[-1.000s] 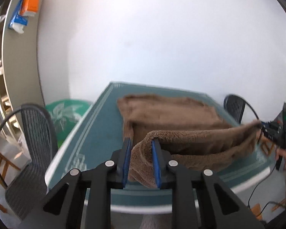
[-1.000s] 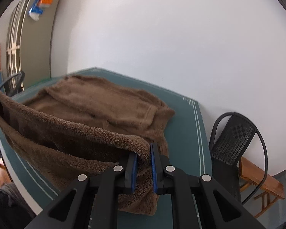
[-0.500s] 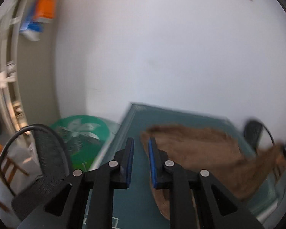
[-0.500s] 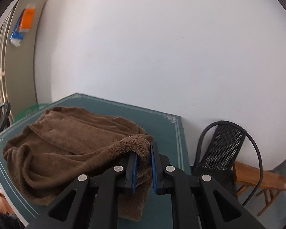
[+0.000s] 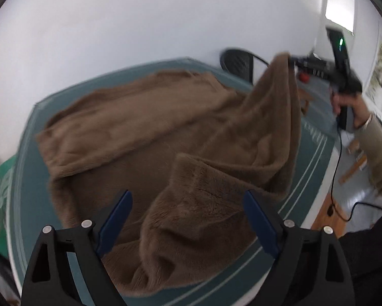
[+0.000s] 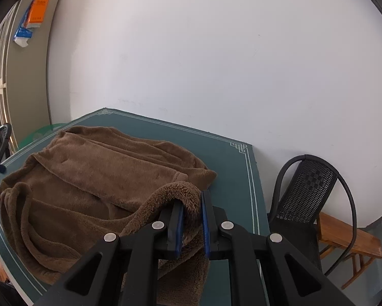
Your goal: Fold clothes
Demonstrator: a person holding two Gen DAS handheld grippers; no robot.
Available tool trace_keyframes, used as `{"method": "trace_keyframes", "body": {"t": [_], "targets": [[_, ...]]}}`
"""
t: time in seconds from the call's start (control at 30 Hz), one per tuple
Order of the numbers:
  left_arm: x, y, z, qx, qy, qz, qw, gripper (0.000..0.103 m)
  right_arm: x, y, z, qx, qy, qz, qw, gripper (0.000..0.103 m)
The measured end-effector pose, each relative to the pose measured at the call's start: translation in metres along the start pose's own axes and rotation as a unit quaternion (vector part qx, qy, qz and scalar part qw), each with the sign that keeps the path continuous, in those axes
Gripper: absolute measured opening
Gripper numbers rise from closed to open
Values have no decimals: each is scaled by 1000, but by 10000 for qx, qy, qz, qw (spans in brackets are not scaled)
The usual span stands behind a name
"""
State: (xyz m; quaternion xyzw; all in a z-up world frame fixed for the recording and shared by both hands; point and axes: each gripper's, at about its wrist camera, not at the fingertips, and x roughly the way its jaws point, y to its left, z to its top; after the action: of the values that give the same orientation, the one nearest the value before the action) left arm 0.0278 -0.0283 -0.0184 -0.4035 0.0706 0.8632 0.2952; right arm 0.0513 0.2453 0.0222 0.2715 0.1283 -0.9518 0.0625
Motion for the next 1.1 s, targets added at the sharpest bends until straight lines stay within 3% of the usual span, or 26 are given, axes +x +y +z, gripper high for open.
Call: {"method": "trace_keyframes", "body": {"t": [0.07,0.13,0.17,0.2,0.27,0.43,0.57,0.67,0.87,1.1], "targets": [[15,3,1,-121,108,-295,9994,88,3,-3,-3,44,54,-34,10000,13],[21,10,2,-443,159,-577,9972,57,4,-7,-7,79,114,-68,9999,13],[22,13,3,-605,185,-697,9956,34,5,-8,-10,98,141,-85,9998,13],[21,16,3,-731,170,-740,9944,23,6,-10,-12,117,169,-101,9997,13],[10,20,3,-880,-29,-684,9938,16,8,-13,-16,155,224,-134,9995,13],[-37,26,9,-1152,-873,-369,9888,14,10,-24,-23,327,262,-188,9989,13],[-88,41,18,-1557,-1793,-107,9713,14,9,-29,-23,434,229,-162,9987,13],[-110,51,27,-1727,-2177,23,9606,14,7,-28,-18,443,168,-47,9989,13],[-122,67,47,-1958,-2414,274,9501,14,-2,-13,15,186,-286,-84,9994,13],[-127,100,76,-2351,-2664,488,9335,14,0,-21,63,403,-850,-131,9955,13]]}}
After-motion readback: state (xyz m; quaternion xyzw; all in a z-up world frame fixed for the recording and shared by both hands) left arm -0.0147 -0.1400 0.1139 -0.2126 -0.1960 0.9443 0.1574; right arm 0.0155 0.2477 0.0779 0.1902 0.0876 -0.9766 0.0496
